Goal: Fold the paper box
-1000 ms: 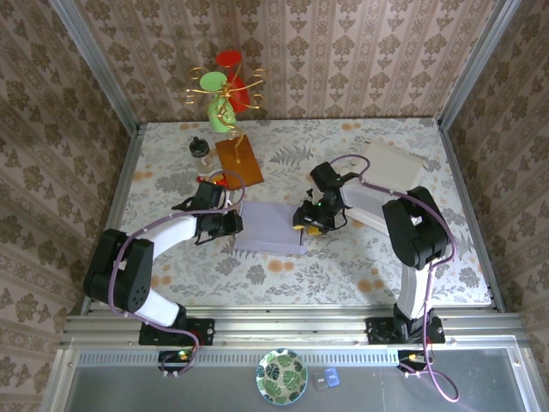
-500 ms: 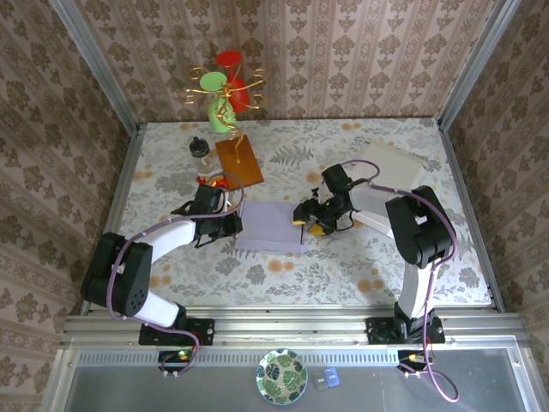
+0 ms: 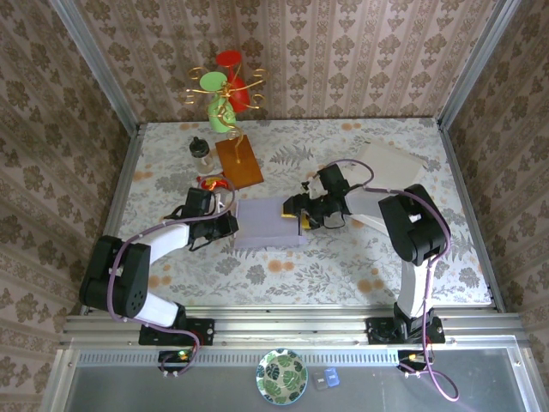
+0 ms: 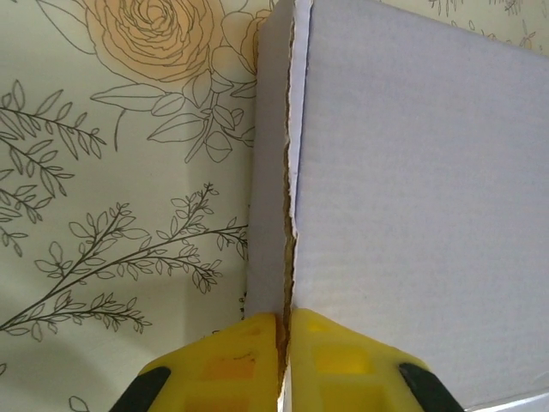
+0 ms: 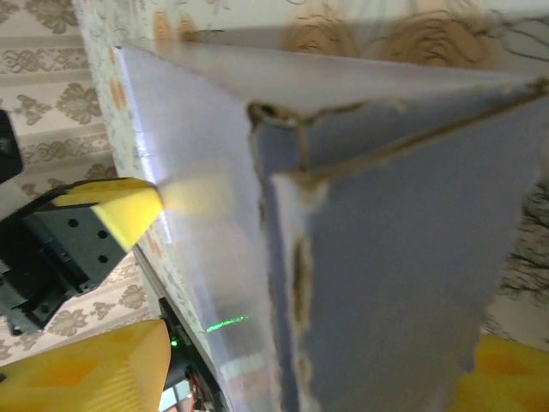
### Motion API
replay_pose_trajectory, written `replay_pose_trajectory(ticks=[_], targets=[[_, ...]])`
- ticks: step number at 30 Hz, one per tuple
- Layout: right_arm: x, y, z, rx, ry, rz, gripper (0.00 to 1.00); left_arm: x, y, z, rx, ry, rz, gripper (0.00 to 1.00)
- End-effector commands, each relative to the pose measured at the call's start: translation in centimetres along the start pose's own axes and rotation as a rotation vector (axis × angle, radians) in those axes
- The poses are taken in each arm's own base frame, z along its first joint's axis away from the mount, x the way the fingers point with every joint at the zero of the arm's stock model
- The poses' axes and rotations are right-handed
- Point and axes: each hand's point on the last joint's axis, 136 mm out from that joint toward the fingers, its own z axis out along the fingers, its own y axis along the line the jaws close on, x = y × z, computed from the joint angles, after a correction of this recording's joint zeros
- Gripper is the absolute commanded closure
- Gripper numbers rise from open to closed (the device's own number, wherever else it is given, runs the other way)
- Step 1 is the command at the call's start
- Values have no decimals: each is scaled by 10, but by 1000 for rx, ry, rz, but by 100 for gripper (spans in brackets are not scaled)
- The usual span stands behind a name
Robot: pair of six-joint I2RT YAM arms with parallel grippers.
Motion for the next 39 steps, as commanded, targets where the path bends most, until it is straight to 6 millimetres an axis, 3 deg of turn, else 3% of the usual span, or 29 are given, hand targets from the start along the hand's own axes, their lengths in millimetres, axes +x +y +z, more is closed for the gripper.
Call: replay_pose_trajectory(ticks=[1, 10, 15, 19, 24, 27, 31, 35, 39], targets=[[3, 14, 8, -73, 20, 3, 31, 41, 48, 7, -160, 113, -103, 90], [-4, 44, 9, -133, -42, 49, 42, 32, 40, 6, -123, 82, -99, 87], [-5, 41, 4, -100, -47, 159, 58, 10, 22, -12, -91, 1, -42, 73], [-6, 46, -5, -117, -65, 245, 60, -14, -7, -38, -54, -105, 80, 57], [-5, 51, -19, -136, -86, 405, 63, -30, -61, -75, 23, -263, 389, 53], [-2, 49, -28, -139, -82, 531, 64, -28, -89, -97, 78, -332, 571, 51], [9, 47, -45, -133, -68, 685, 65, -4, -118, -113, 136, -317, 829, 46], [26, 40, -62, -114, -49, 852, 65, 23, -131, -118, 153, -269, 1095, 38], [39, 38, -72, -136, -27, 962, 65, 32, -131, -119, 139, -259, 1258, 30]])
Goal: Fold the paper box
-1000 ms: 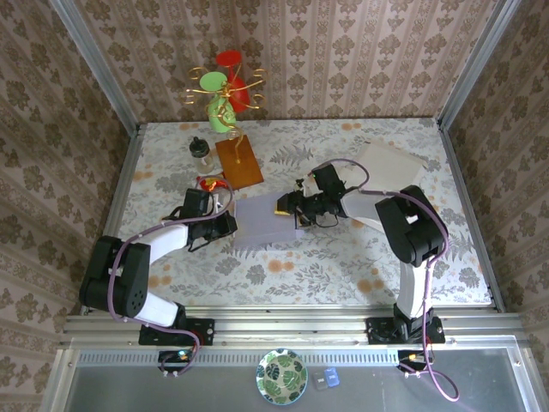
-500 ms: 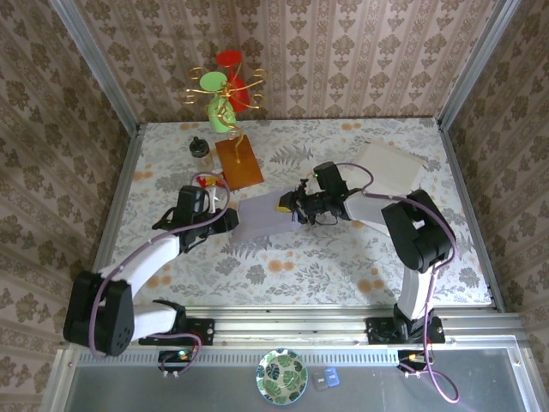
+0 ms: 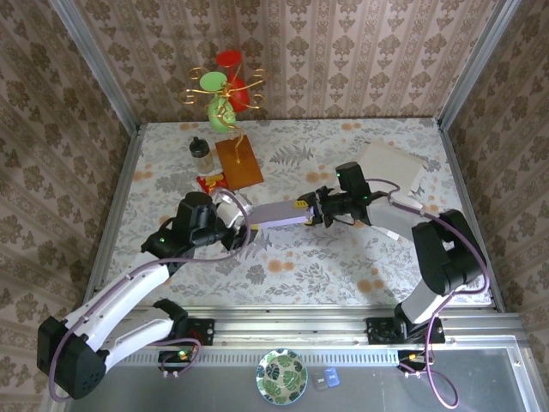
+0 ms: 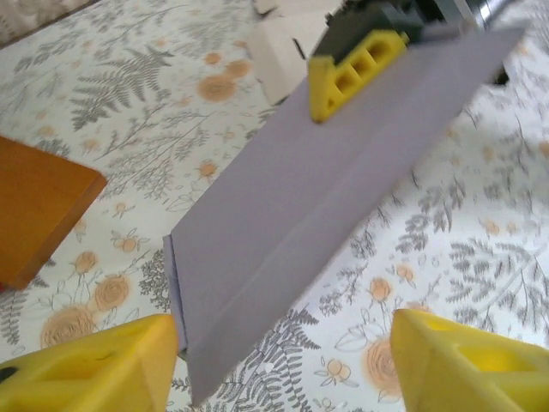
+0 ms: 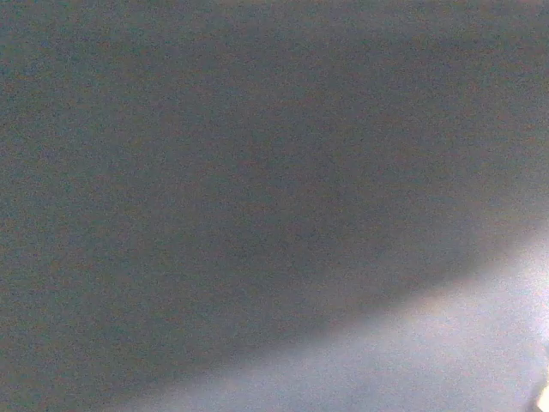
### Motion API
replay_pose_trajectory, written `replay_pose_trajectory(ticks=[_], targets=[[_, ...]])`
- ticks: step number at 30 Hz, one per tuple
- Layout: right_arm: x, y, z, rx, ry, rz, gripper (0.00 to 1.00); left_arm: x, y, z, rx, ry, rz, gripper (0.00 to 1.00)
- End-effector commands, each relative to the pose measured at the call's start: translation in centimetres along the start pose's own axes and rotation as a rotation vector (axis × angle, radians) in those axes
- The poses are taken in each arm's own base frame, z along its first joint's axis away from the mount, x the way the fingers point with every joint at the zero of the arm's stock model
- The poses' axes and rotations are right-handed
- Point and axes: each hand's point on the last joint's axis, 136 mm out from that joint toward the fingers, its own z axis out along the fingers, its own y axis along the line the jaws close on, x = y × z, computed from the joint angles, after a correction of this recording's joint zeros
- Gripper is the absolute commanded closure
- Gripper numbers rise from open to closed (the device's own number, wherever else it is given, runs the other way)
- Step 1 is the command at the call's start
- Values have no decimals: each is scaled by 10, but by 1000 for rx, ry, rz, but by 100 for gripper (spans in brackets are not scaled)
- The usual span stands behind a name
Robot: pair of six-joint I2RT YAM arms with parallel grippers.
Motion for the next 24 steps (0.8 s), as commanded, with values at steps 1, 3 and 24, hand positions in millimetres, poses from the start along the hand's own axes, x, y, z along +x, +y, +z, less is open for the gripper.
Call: replay_pose_trajectory(ticks=[1, 3, 24], targets=[[14, -16, -11, 33, 43, 190, 65, 6, -6, -6, 28, 45, 229, 28], [19, -19, -14, 36, 54, 207, 65, 10, -6, -3, 36, 70, 274, 27], [44, -52, -32, 63, 112, 334, 69, 37, -31, 45, 184, 201, 476, 25]])
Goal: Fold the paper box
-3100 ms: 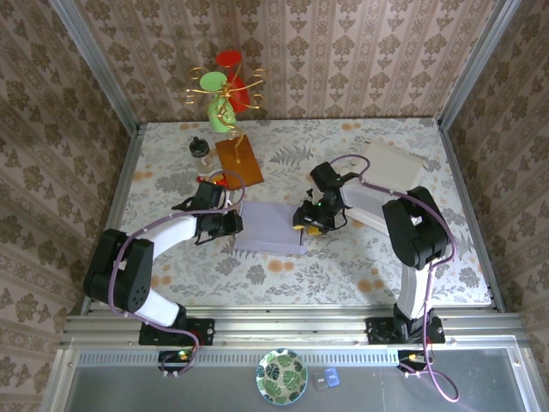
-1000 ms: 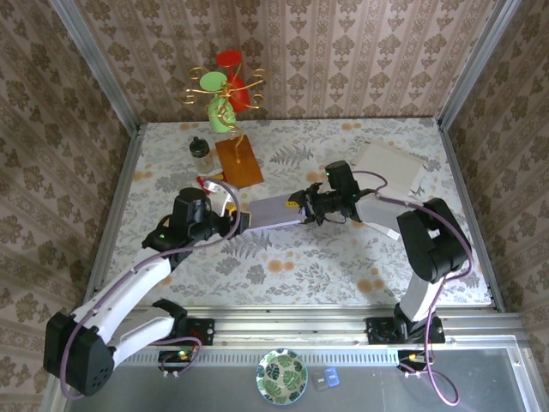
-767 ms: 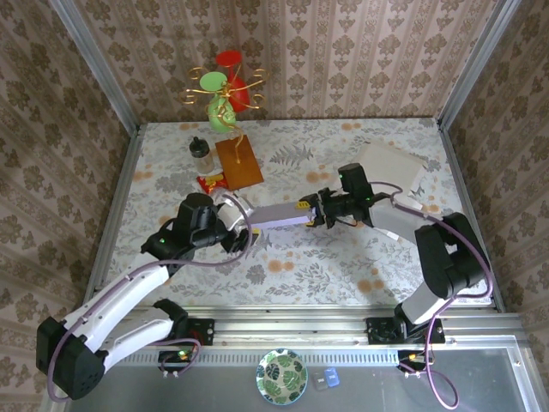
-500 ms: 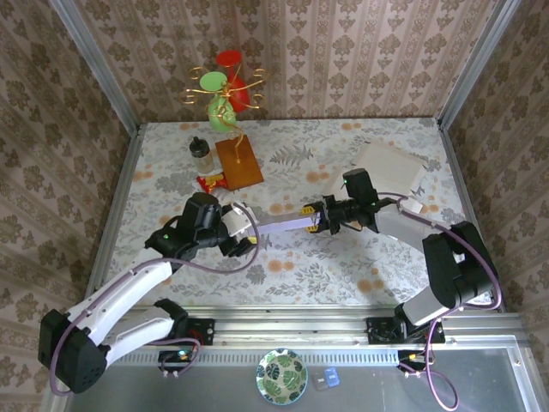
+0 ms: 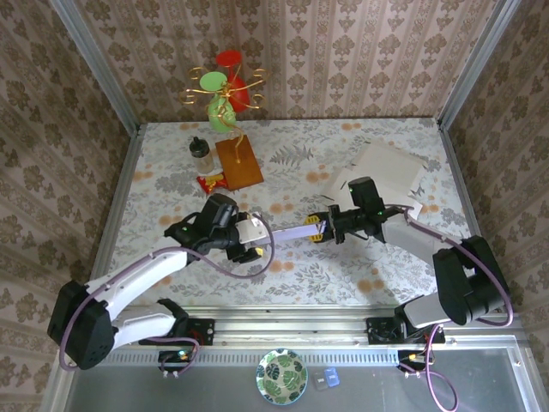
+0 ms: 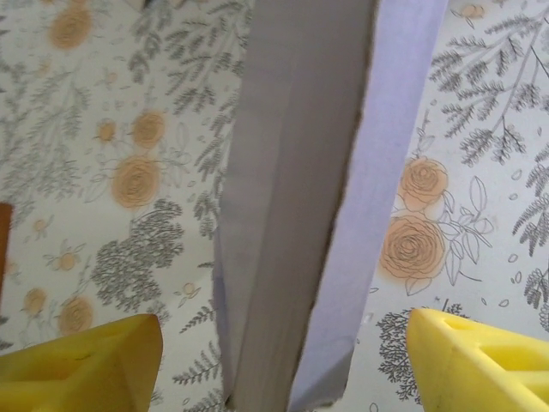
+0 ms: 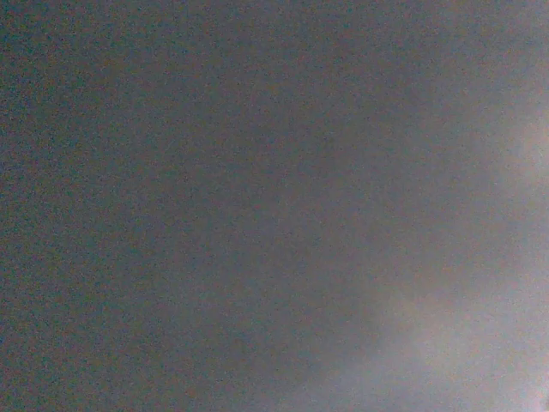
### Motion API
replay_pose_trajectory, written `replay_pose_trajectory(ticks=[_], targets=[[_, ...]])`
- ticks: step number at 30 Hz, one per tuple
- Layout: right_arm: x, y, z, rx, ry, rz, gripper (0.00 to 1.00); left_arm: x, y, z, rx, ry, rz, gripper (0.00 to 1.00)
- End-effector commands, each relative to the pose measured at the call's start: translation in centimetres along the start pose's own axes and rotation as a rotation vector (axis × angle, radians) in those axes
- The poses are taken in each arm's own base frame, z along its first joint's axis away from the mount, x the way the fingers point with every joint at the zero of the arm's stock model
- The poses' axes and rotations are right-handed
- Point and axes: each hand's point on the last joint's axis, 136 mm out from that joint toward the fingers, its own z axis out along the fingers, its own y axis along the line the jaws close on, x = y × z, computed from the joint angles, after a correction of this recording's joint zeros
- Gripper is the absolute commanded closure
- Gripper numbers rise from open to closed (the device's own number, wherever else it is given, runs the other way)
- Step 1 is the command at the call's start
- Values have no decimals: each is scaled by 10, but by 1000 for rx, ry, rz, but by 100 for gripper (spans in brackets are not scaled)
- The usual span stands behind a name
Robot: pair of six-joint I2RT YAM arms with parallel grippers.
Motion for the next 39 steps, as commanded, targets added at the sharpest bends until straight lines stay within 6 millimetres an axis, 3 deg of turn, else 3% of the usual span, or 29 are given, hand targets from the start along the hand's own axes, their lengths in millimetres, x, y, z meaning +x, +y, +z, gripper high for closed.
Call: replay_pose_trajectory(ticks=[1, 7, 13, 16, 23, 27, 31, 35, 39], targets=[[6, -11, -2, 19, 46, 55, 69, -21, 4, 2, -4, -39, 69, 26], [-3, -17, 5, 33, 58, 80, 67, -26, 6, 19, 9, -16, 70, 35], [-23, -17, 9, 25, 46, 107, 60, -27, 2, 25, 57, 1, 61, 47], [-34, -11, 8, 8, 36, 111, 51, -27, -2, 26, 92, 14, 53, 56], [-43, 15, 0, -35, 5, 78, 37, -25, -5, 29, 140, 62, 1, 62], [-49, 26, -20, -57, -84, 43, 34, -24, -5, 28, 170, 107, -34, 62], [-61, 32, -63, -93, -285, -27, 33, -22, 0, 26, 156, 164, -86, 61], [-60, 29, -105, -125, -542, -156, 34, -16, 0, 22, 164, 228, -148, 62], [-43, 21, -106, -115, -664, -347, 38, -11, 1, 19, 152, 266, -177, 63]])
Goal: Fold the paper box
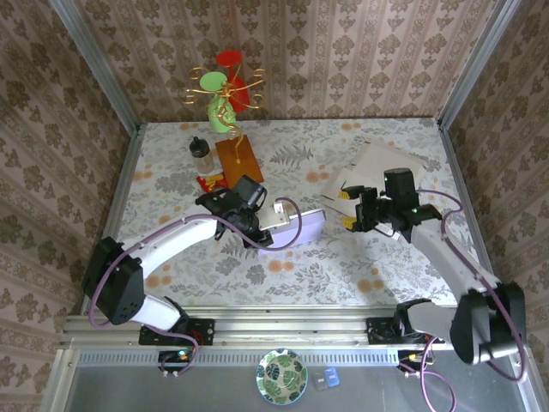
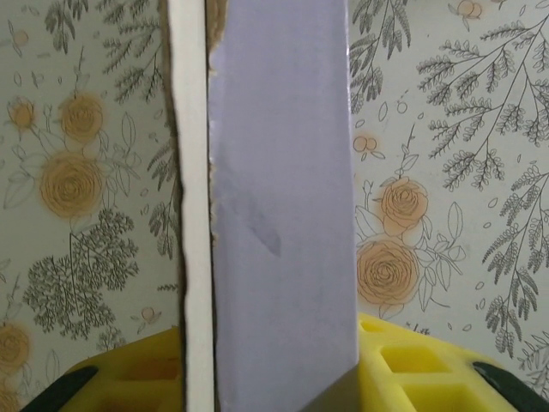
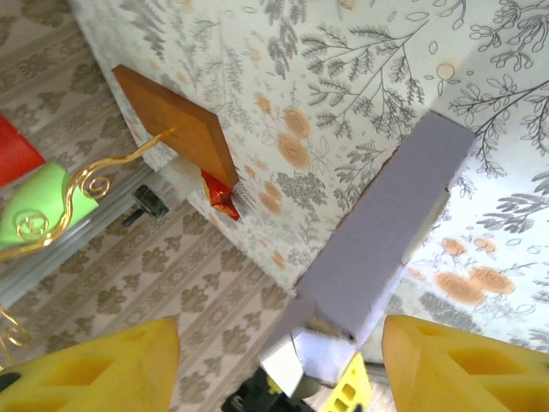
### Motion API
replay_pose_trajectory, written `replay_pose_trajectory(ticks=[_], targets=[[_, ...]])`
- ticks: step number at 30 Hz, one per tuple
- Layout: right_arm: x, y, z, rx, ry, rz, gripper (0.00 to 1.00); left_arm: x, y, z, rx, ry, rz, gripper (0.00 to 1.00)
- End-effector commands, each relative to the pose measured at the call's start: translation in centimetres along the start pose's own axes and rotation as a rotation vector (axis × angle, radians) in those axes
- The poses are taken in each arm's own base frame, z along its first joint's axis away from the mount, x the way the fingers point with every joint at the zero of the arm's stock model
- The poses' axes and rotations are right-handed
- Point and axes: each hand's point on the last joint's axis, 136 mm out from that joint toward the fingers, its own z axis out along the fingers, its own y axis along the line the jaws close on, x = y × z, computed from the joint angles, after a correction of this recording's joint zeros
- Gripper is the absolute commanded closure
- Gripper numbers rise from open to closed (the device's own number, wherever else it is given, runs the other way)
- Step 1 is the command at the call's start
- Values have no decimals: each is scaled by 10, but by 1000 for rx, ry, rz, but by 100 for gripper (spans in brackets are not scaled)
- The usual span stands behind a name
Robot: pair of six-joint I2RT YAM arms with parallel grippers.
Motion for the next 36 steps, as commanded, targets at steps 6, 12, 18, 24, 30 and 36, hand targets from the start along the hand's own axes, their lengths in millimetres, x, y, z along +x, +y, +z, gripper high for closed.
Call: replay_pose_trajectory(ticks=[6, 12, 18, 24, 30, 36], targets=[[39, -20, -1, -1, -209, -312, 44, 13, -6, -7, 17, 92, -69, 63], [61, -18, 23, -3, -150, -335, 45, 11, -5, -7, 2, 91, -68, 63], [78, -15, 43, 17, -104, -365, 46, 12, -4, -6, -9, 95, -68, 61], [81, -10, 54, 0, -108, -373, 46, 13, -4, -3, -17, 95, -67, 61], [81, -17, 65, 21, -101, -362, 48, 11, -4, -3, -22, 91, -62, 60], [75, -38, 73, 103, -105, -343, 56, 9, -1, -4, -41, 83, -61, 56]])
